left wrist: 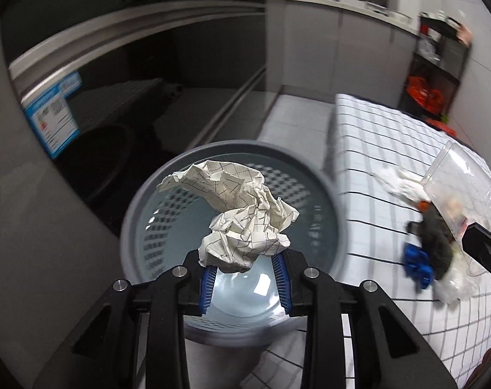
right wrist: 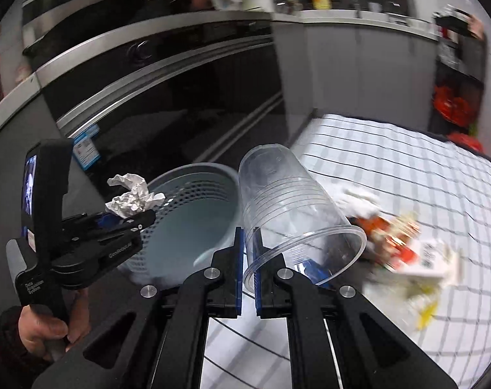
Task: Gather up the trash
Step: 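Carry paper and cup over the grey basket and open both grippers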
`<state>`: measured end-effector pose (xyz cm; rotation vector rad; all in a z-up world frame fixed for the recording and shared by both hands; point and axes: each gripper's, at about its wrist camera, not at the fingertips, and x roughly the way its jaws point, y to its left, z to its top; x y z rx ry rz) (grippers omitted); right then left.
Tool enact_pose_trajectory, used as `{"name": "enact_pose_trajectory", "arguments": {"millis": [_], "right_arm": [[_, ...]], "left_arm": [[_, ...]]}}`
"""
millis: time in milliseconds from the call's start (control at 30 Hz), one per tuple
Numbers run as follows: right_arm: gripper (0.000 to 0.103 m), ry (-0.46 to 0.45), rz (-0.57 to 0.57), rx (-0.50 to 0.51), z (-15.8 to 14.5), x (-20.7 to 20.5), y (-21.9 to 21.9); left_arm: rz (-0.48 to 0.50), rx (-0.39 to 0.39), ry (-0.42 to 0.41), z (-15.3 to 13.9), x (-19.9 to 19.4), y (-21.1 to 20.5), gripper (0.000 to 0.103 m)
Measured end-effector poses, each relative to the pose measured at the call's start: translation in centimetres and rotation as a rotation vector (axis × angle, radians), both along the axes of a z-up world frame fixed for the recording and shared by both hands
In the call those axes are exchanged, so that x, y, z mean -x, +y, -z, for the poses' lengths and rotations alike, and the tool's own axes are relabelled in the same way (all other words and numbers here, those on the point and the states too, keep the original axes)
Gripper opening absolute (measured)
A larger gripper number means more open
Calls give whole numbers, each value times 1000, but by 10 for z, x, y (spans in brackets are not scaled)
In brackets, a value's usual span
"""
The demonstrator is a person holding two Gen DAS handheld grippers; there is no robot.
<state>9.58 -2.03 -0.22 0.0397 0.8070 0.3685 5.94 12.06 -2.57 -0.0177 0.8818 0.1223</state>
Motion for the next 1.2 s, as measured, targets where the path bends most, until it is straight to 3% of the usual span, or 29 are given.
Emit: {"name": "enact_pose_trajectory", "arguments": {"millis": [400,700,1033,1100,1167,1200], "right_arm": [[5,109,-164,-12,29,-48,64],[5,187,-202,-26,50,-73,86],[6,206,-201,-46,53,-79,91],[18,205,-200,-58,52,-79,90],[30,185,-197,-54,49,-79,90],[32,177,-198,-51,49,-78,91]], "left_arm": [[-80,27,85,30,-30,47,32],[-76,33,105,42,-42,56,35],[-75,56,117,47,-48,59,38],[-81,54,108,45,-45,60,46],[-86,54,97,43,-44,61,60],[-89,51,89,41,-43,61,62]]}}
